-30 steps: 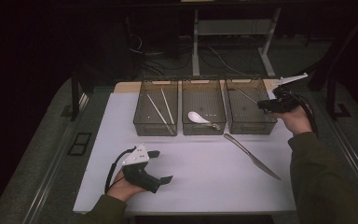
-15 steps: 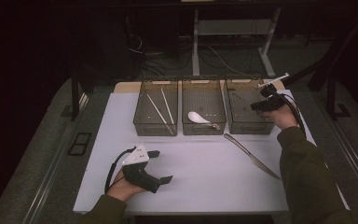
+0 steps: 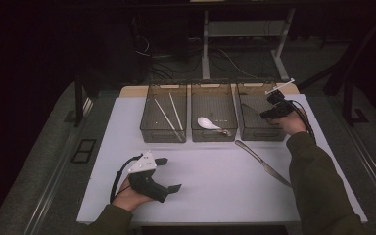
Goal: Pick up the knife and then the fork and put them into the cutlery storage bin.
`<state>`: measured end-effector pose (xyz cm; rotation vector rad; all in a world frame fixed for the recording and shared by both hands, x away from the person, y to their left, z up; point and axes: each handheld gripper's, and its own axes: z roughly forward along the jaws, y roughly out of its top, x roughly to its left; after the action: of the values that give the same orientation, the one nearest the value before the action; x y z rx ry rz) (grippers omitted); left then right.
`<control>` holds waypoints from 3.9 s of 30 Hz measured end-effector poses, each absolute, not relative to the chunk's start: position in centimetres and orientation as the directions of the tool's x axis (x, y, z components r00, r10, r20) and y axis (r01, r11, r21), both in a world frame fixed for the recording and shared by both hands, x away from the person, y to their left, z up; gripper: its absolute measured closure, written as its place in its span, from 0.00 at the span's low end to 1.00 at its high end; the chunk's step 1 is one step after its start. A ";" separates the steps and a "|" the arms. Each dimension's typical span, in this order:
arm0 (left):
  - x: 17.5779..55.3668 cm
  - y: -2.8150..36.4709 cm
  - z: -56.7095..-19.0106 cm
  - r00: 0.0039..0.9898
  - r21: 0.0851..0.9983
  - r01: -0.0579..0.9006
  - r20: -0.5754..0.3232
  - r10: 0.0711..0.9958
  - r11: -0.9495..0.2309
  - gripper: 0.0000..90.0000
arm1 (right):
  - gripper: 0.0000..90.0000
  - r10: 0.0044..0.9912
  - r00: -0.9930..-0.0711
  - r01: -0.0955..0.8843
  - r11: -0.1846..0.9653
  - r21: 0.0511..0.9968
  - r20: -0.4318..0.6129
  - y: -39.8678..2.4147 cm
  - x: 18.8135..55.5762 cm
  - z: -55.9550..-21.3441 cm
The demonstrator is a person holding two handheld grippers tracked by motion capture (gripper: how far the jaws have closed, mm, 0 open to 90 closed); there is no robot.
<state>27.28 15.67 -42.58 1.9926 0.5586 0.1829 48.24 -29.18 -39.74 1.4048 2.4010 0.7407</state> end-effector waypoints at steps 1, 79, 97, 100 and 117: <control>27.3 15.7 -42.6 0.881 0.874 0.306 -0.109 0.460 -0.378 0.00 | 0.94 0.867 -0.498 0.733 0.405 0.547 0.026 -29.1 48.3 -39.8; 27.2 15.5 -42.6 0.880 0.867 0.305 -0.098 0.465 -0.394 0.00 | 1.00 0.753 -0.652 0.587 0.420 0.692 0.095 -27.2 37.2 -41.6; 27.3 15.4 -42.7 0.879 0.864 0.309 -0.101 0.466 -0.396 0.00 | 1.00 0.746 -0.665 0.595 0.491 0.636 0.046 -25.4 38.4 -44.2; 27.3 15.4 -42.7 0.879 0.865 0.310 -0.102 0.466 -0.395 0.00 | 1.00 0.747 -0.663 0.596 0.484 0.640 0.052 -25.2 38.6 -44.2; 27.2 15.4 -42.7 0.880 0.865 0.310 -0.104 0.464 -0.394 0.00 | 1.00 0.694 -0.717 0.571 0.529 0.627 0.067 -23.6 38.3 -44.4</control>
<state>27.25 15.41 -42.71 2.0116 0.5635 0.1870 38.31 -23.62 -44.39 1.0787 2.5755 0.9499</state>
